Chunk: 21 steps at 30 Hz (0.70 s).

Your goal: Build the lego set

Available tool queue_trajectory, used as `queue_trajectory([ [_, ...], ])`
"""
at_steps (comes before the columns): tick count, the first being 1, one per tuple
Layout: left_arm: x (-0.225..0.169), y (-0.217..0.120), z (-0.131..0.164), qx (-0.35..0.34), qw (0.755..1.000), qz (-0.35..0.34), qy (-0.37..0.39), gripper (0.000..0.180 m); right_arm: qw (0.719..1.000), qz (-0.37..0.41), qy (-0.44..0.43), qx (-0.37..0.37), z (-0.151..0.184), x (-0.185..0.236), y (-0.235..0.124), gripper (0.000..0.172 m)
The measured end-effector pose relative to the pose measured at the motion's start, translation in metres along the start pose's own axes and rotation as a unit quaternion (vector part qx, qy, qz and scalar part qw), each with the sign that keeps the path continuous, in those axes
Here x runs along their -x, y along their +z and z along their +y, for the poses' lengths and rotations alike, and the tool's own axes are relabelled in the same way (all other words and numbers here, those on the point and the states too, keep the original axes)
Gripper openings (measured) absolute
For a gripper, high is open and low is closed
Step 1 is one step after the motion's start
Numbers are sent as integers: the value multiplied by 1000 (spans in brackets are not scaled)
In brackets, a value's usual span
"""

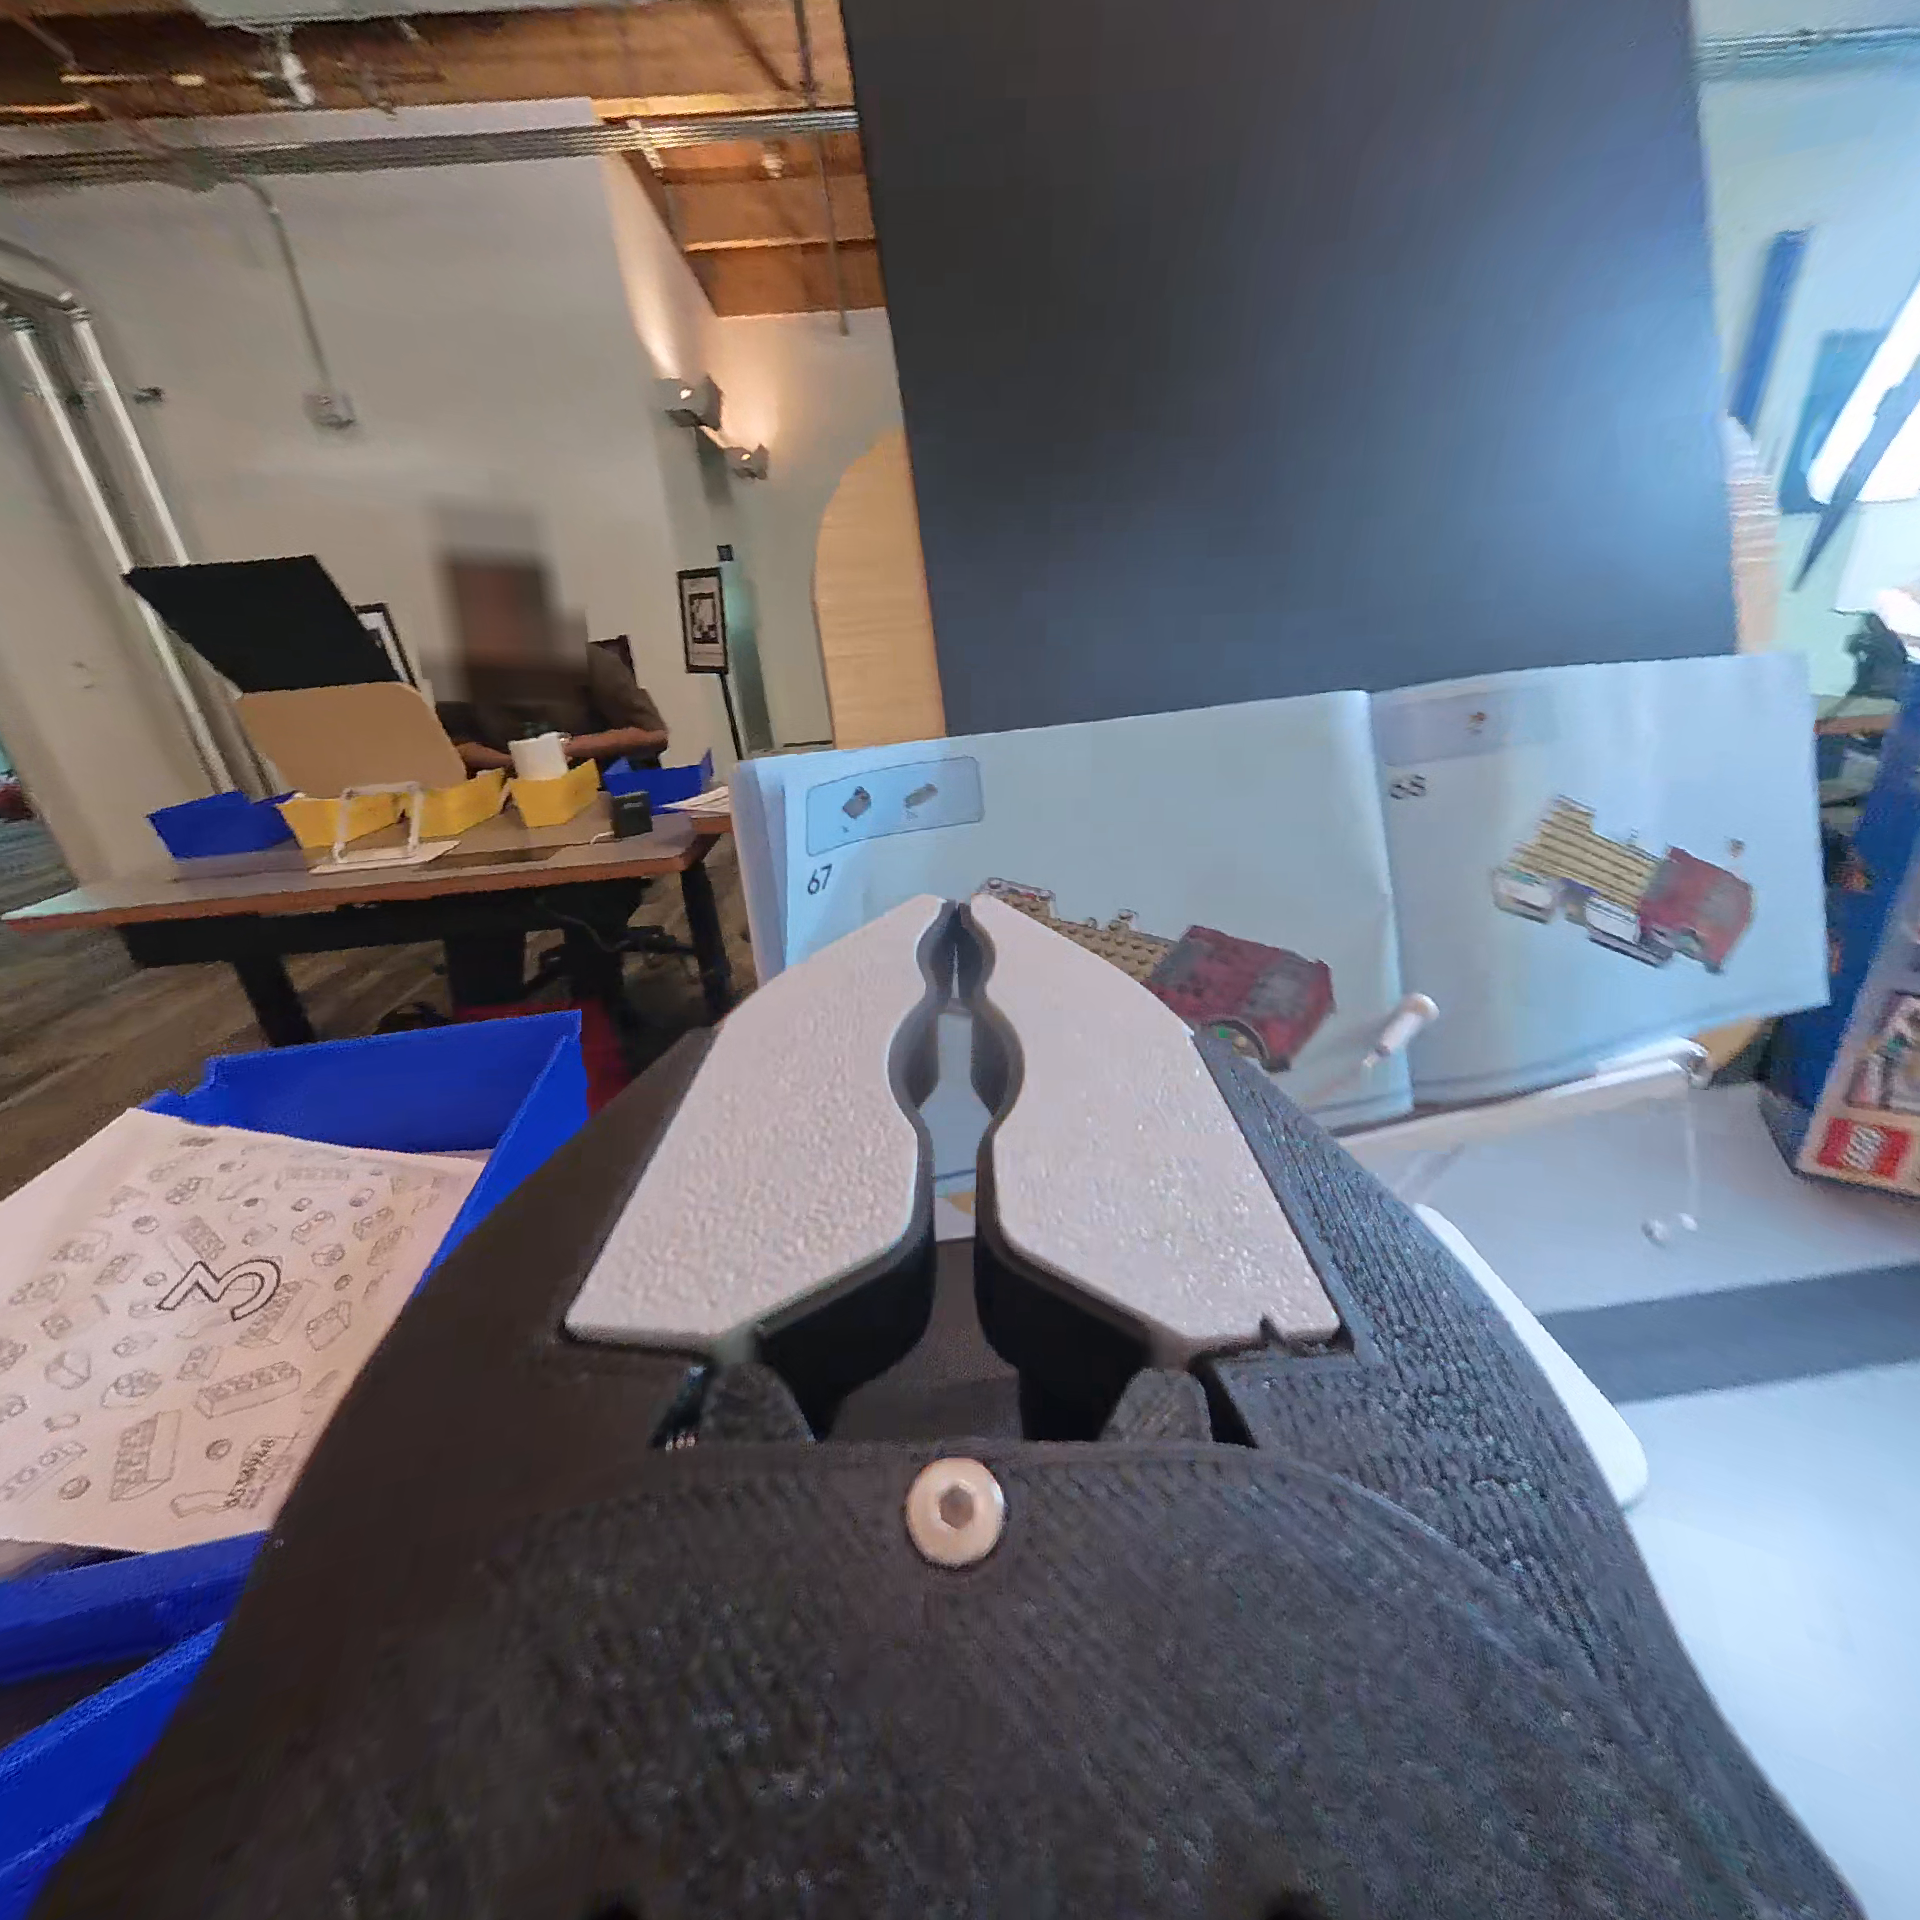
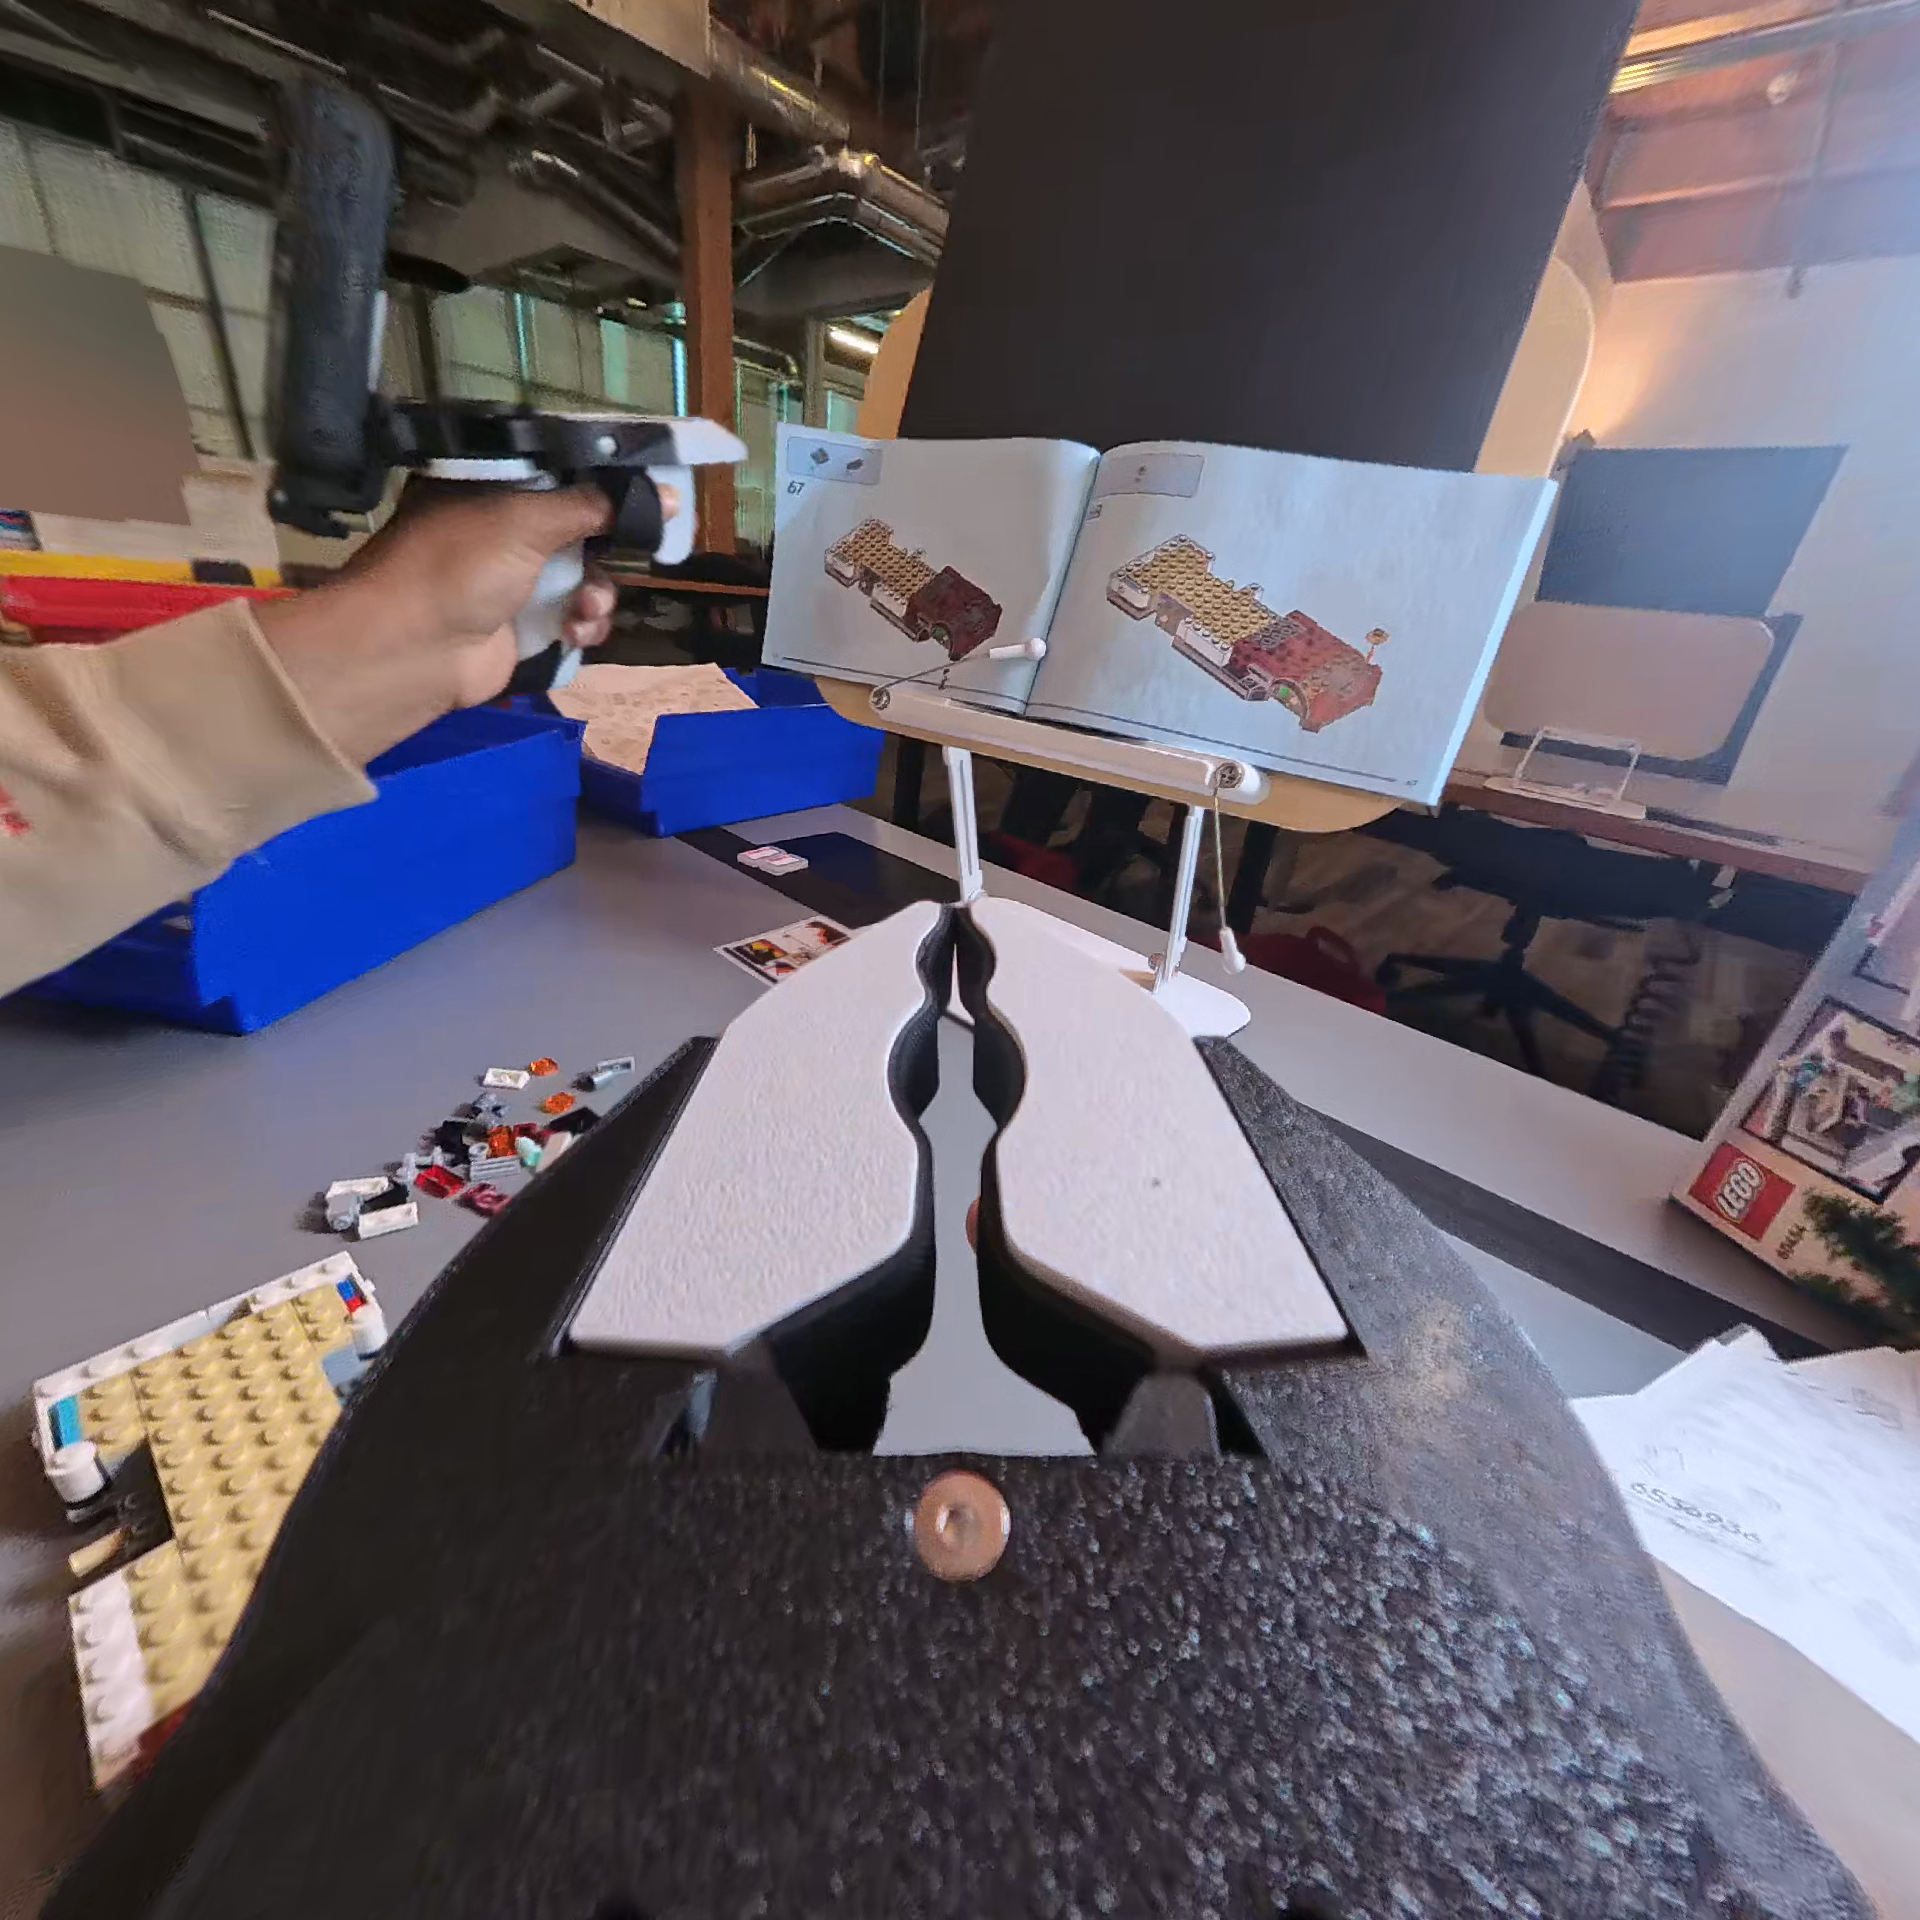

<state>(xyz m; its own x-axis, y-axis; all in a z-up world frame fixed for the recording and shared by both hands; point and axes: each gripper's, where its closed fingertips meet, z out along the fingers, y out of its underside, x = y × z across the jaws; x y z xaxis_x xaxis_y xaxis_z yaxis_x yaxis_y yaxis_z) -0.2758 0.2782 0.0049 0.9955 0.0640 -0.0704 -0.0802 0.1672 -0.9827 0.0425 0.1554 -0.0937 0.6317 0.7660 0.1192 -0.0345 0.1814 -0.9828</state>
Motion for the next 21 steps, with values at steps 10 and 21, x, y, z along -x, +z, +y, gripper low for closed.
queue_trajectory([
  [10,14,43,11,-14,997,-71,-36,0,995,-50,-89,-5,9,18,-2,2],
  [21,-12,48,12,-14,999,-37,-23,0,994,-58,-87,15,20,21,1,3],
])
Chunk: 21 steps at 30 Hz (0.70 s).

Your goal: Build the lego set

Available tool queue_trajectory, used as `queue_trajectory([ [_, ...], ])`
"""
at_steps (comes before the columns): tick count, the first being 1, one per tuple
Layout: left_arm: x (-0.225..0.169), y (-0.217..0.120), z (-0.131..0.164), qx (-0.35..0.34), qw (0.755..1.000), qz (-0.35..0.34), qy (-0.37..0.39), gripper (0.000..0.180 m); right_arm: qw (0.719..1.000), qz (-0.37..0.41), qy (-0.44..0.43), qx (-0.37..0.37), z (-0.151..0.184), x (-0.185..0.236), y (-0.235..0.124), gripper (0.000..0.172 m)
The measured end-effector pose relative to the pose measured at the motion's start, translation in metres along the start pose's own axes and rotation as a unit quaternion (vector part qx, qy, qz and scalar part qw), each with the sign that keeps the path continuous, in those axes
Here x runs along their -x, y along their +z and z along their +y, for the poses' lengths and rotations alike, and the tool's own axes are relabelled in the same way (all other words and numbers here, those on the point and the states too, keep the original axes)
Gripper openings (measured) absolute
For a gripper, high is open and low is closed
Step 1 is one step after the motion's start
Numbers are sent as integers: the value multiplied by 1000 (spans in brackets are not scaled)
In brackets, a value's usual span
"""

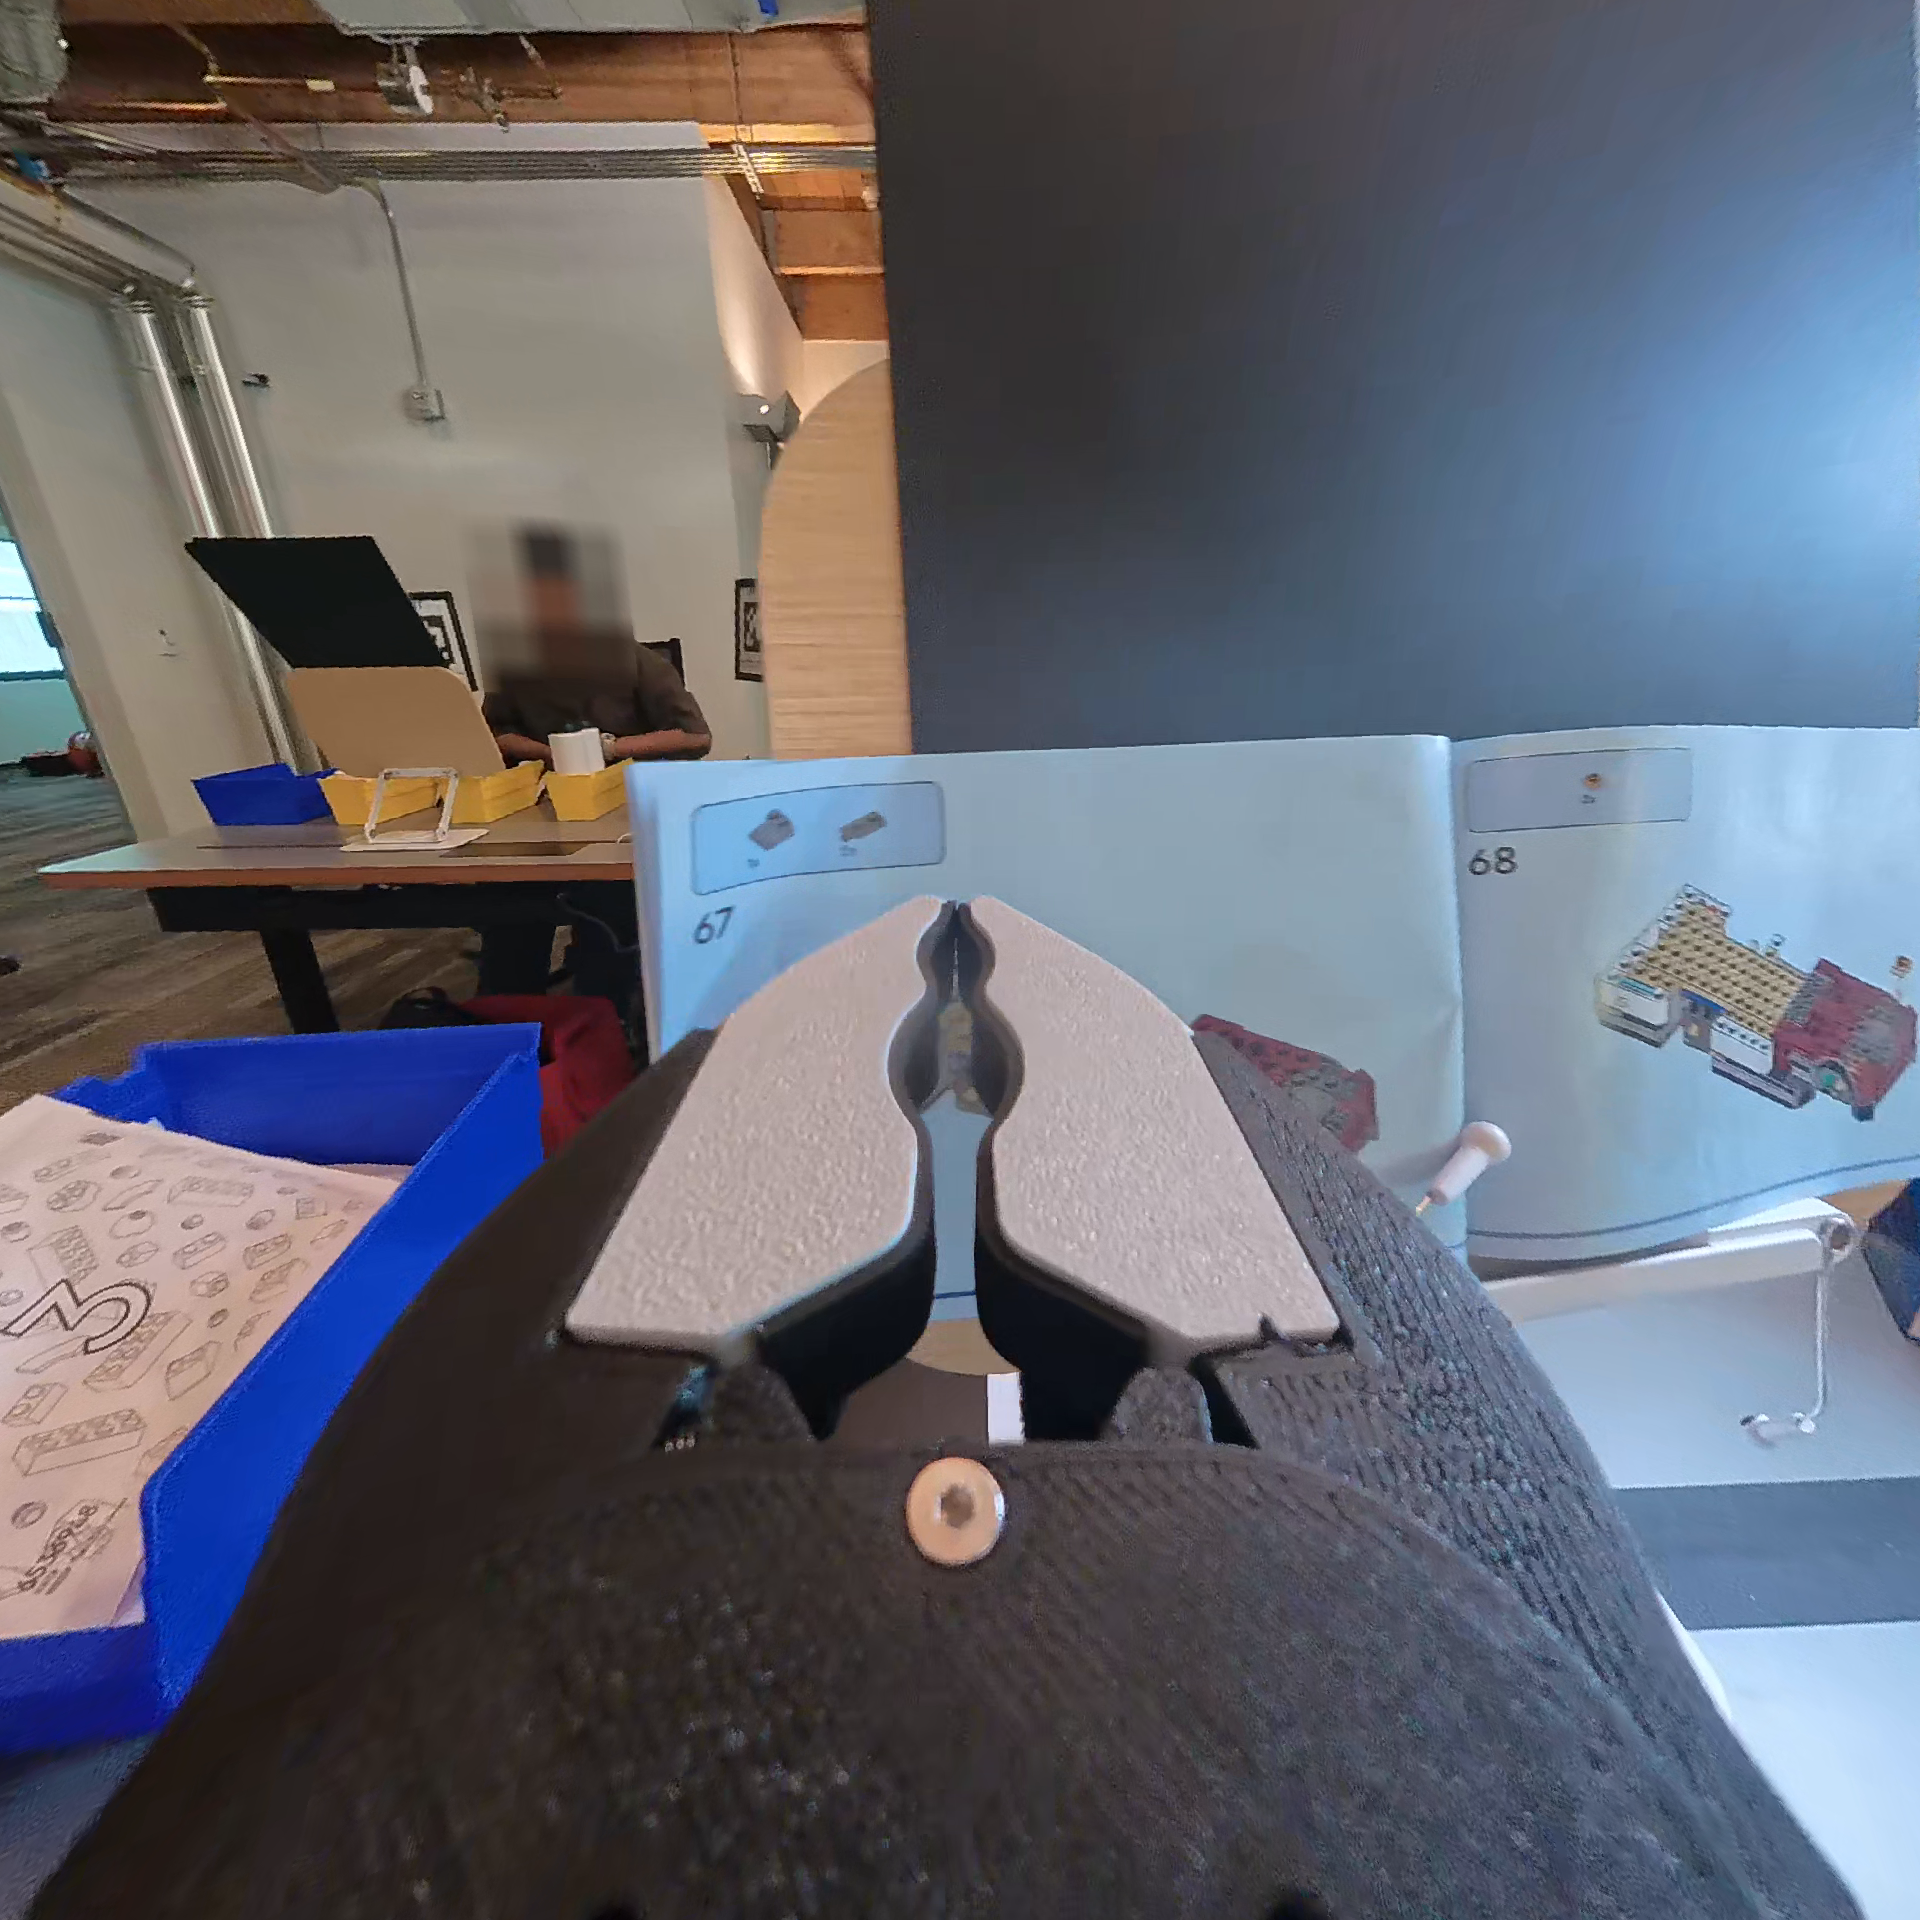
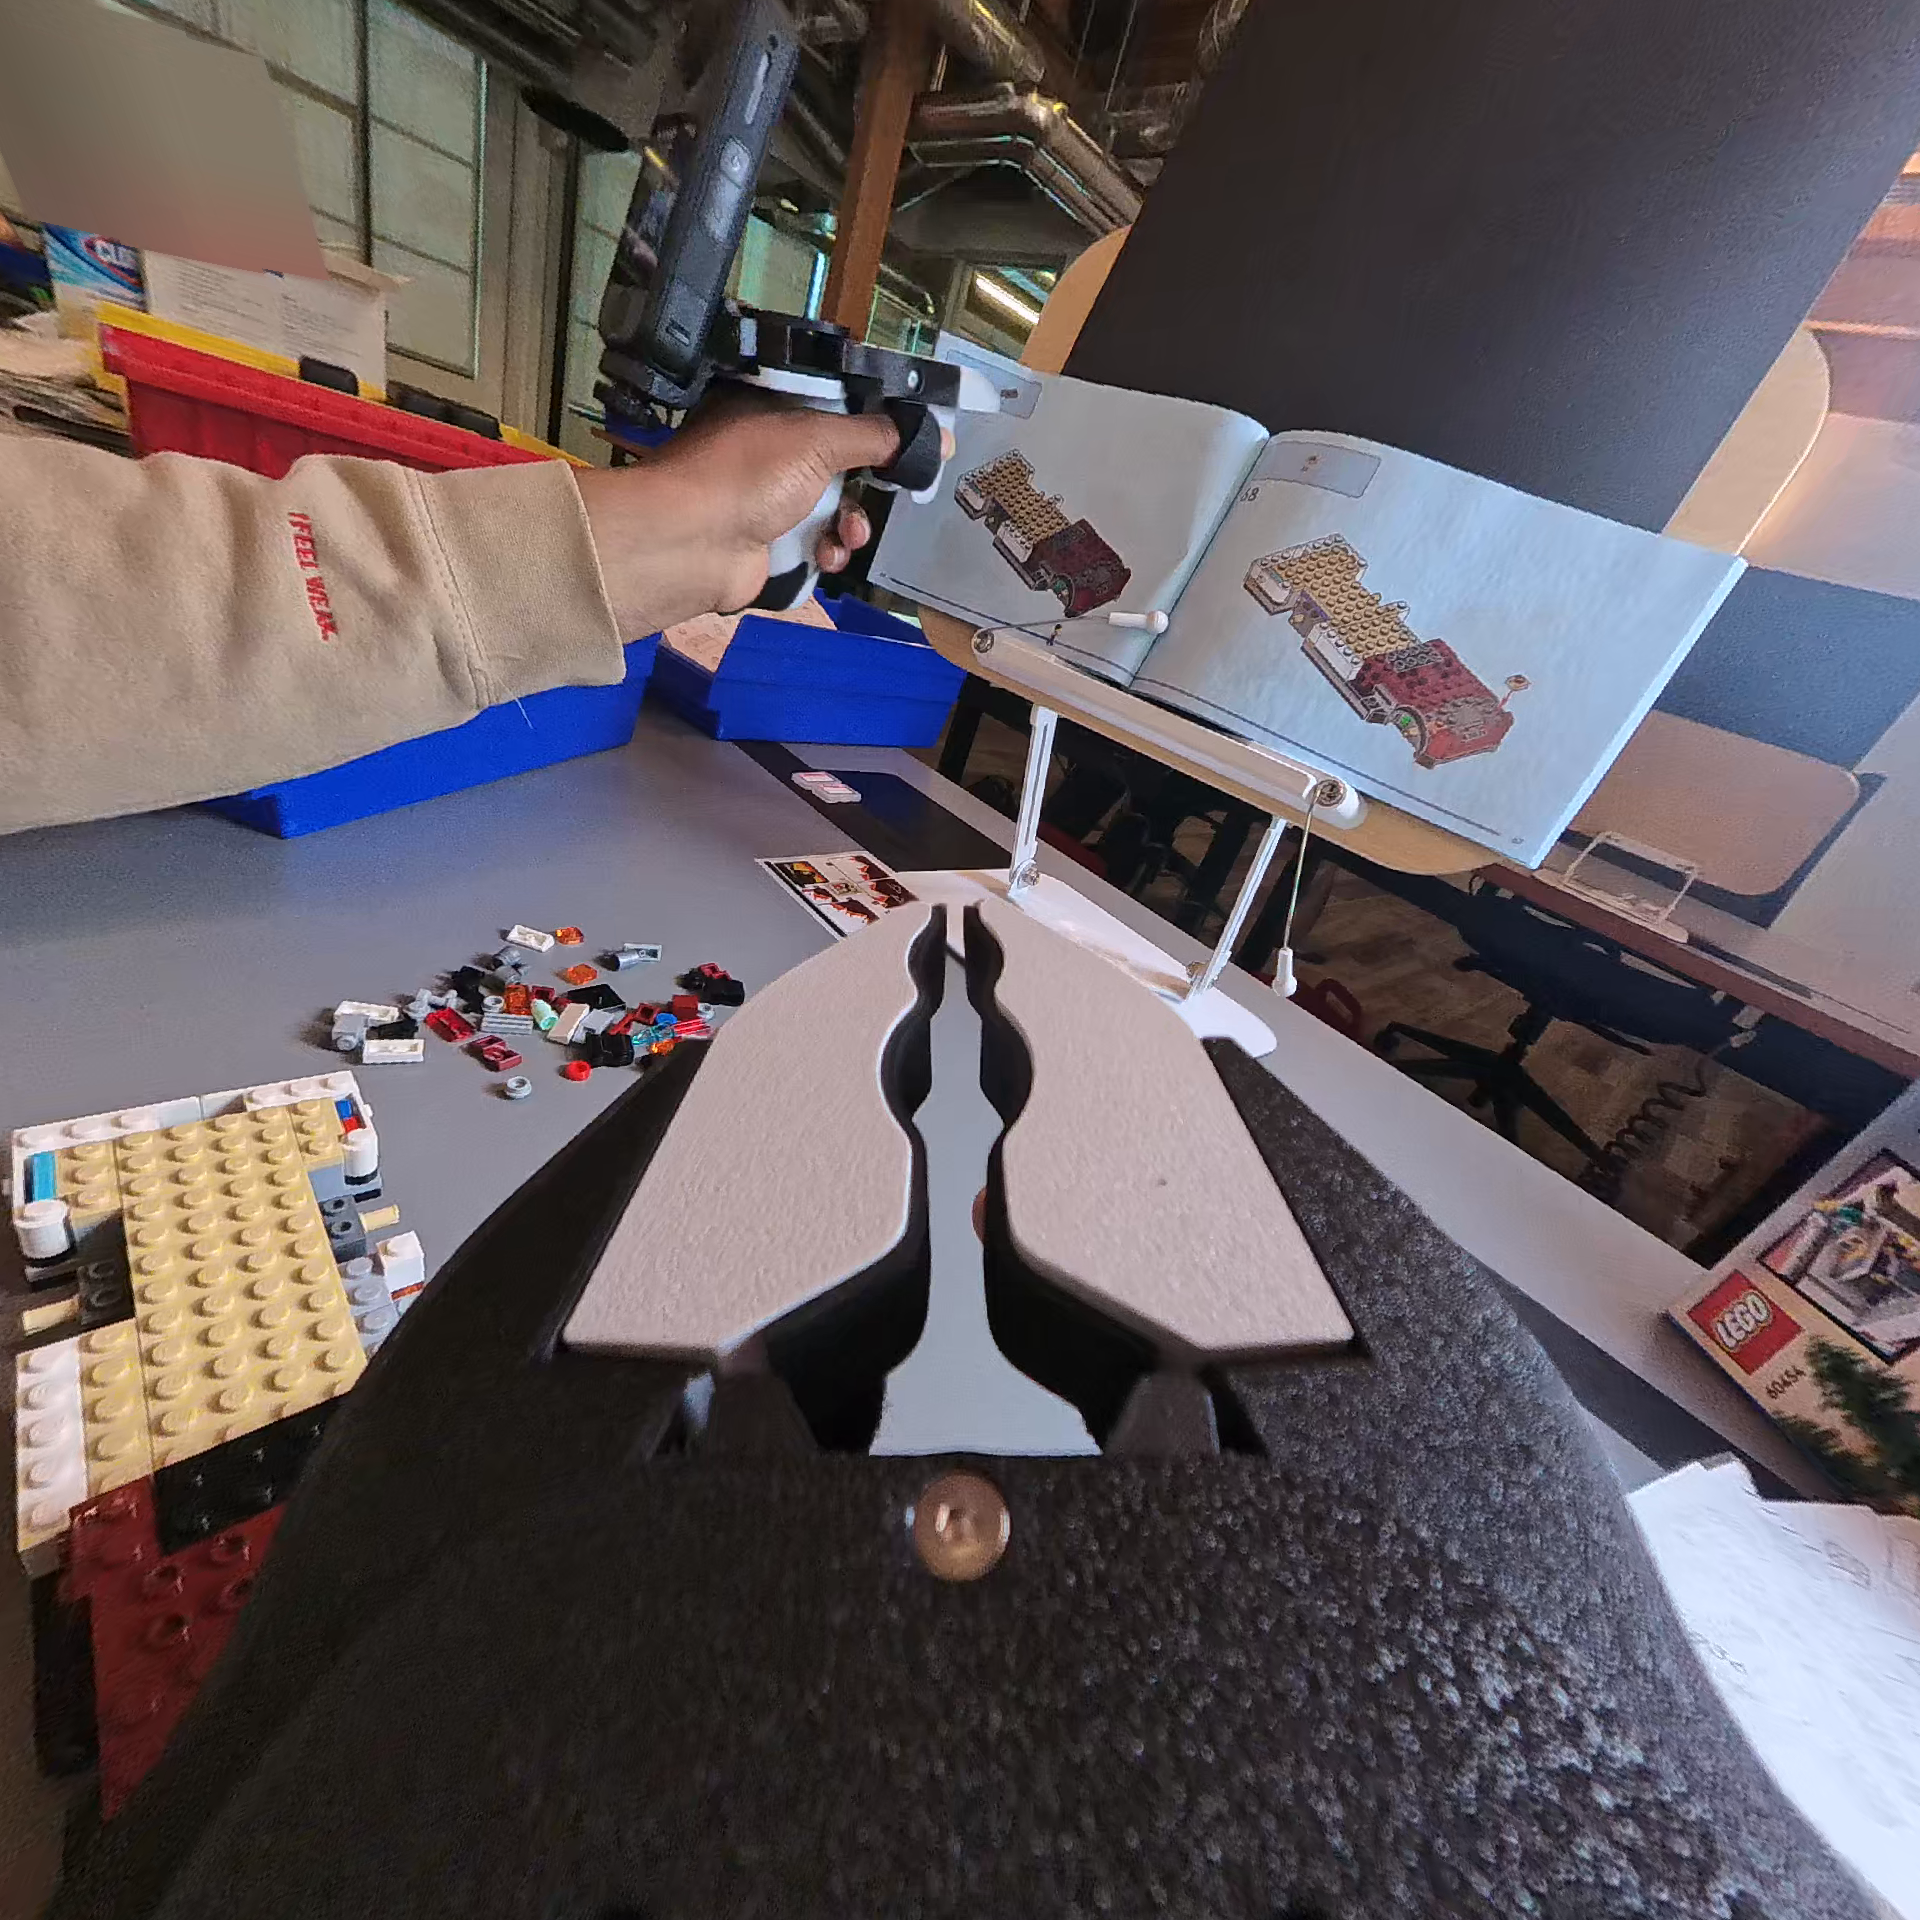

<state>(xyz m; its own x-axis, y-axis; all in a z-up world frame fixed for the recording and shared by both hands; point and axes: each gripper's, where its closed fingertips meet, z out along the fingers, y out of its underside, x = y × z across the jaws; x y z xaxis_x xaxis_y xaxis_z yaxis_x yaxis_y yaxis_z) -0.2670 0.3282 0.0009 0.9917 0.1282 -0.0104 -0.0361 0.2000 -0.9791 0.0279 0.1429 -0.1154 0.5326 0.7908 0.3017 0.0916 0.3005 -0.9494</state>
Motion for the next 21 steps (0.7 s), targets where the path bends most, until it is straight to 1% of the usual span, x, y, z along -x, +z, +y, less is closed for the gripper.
queue_trajectory([
  [3,-12,-6,-4,-1,1000,21,6,0,1000,0,5,5,3,0,0,3],
  [6,-23,-20,-21,1,998,67,9,0,1000,1,16,10,6,-1,0,3],
  [10,-38,-52,-51,10,988,152,27,0,999,2,41,17,11,-4,2,4],
  [13,-40,-83,-63,26,977,204,57,0,998,4,60,19,14,-6,1,4],
  [15,-40,-109,-62,39,969,235,67,0,997,8,68,20,15,-8,1,4],
  [17,-38,-139,-56,51,964,253,60,0,997,12,74,22,16,-10,1,4],
  [19,-32,-171,-46,52,964,255,46,0,997,17,76,23,17,-11,0,4],
  [21,-27,-203,-29,52,967,247,16,0,996,22,81,30,19,-13,1,3],
])
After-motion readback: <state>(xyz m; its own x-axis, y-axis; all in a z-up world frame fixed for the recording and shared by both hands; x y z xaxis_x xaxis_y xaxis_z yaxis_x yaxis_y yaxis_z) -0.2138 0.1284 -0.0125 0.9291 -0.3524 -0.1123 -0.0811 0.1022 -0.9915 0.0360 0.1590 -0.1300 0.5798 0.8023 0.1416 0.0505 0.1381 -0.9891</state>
